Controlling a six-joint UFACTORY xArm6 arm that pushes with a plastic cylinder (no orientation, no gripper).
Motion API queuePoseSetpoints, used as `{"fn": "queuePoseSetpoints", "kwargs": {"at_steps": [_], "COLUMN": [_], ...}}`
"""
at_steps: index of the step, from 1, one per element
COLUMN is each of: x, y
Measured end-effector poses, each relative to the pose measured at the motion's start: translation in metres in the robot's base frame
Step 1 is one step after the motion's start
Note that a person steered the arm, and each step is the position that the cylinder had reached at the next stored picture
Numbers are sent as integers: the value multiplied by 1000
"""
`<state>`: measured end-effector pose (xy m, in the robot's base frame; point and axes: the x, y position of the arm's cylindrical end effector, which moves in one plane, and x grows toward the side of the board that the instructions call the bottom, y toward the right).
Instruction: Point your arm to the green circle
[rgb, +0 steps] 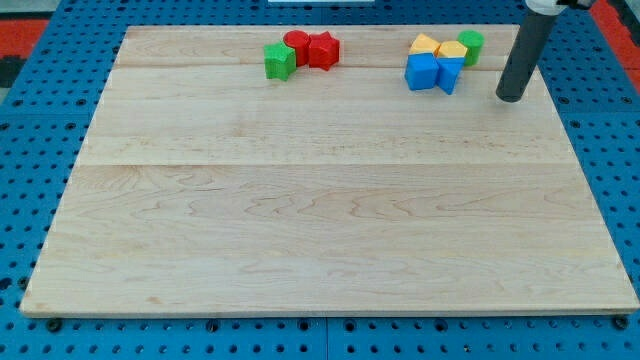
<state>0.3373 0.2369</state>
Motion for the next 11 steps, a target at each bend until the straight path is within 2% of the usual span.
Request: {"fn": "queuePoseSetpoints", "kwargs": {"at_steps": [4, 9, 10, 11], "x": [-2, -12, -71, -106], "y": [1, 108, 108, 88]}}
